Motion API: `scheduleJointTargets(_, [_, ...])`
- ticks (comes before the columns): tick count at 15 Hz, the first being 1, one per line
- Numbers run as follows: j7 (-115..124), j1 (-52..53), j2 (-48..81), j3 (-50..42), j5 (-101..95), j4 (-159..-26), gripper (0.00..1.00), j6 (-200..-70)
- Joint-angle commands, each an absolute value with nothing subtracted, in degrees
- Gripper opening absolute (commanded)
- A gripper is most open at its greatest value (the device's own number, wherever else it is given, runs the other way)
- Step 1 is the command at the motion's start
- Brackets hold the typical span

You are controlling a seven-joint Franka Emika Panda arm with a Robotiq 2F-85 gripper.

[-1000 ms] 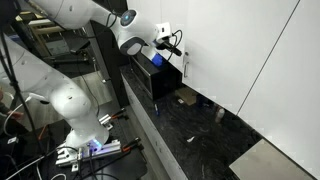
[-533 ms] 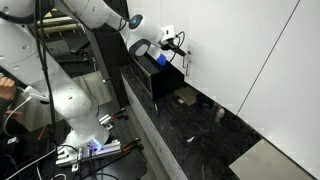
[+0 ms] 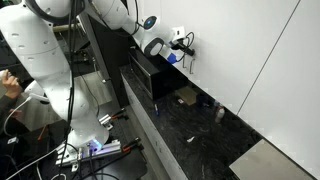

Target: Close the top right cabinet door

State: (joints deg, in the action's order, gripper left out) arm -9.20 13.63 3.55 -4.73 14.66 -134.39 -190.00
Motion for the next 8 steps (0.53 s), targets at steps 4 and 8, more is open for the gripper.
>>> scheduleJointTargets(4, [-9.7,18.4,2.4,-11.6,14.0,-134.0,1.0,-180.0])
scheduleJointTargets(8, [2.4,19.6,-5.7,-15.5,-3.6,-138.0,1.0,-165.4])
